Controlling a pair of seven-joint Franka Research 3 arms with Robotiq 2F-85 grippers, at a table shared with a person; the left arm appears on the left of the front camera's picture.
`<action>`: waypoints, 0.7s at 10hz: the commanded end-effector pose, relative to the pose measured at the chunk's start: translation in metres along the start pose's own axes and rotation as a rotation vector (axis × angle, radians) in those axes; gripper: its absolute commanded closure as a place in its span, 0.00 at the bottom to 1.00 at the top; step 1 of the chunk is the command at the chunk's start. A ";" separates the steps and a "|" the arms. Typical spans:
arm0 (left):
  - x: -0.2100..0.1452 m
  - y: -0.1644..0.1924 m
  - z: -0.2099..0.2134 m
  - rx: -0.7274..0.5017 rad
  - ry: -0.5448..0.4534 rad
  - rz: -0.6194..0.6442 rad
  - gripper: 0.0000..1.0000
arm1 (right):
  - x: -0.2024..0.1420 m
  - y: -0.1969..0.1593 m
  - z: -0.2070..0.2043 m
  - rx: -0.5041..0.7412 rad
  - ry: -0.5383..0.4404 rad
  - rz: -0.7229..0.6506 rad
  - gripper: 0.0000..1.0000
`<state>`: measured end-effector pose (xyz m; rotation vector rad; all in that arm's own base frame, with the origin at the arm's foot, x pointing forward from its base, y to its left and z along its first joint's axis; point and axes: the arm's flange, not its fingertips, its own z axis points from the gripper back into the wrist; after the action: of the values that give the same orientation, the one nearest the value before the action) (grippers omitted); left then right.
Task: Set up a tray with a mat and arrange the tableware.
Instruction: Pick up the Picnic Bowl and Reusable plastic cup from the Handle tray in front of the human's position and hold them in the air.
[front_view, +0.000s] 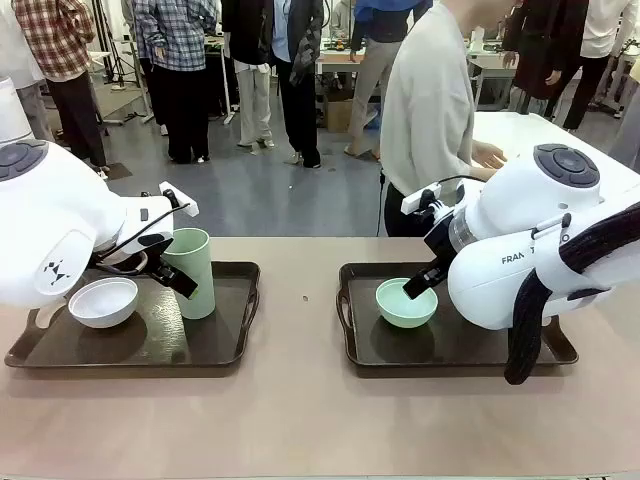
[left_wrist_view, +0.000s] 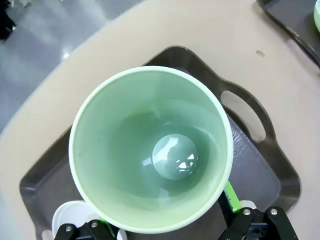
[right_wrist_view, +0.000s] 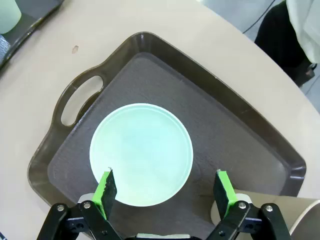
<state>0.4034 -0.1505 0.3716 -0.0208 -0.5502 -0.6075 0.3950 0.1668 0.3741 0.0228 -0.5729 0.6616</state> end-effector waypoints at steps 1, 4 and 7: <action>0.000 0.000 0.000 0.000 0.000 0.000 0.00 | 0.000 0.000 0.000 0.000 0.000 0.000 0.00; 0.000 0.000 0.000 0.000 0.000 0.000 0.00 | 0.000 0.000 0.000 0.000 0.000 0.000 0.00; 0.000 0.000 0.000 0.000 0.000 0.000 0.00 | 0.000 0.000 0.000 0.000 0.000 0.000 0.00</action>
<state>0.4033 -0.1506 0.3716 -0.0208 -0.5502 -0.6077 0.3950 0.1668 0.3741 0.0225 -0.5729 0.6619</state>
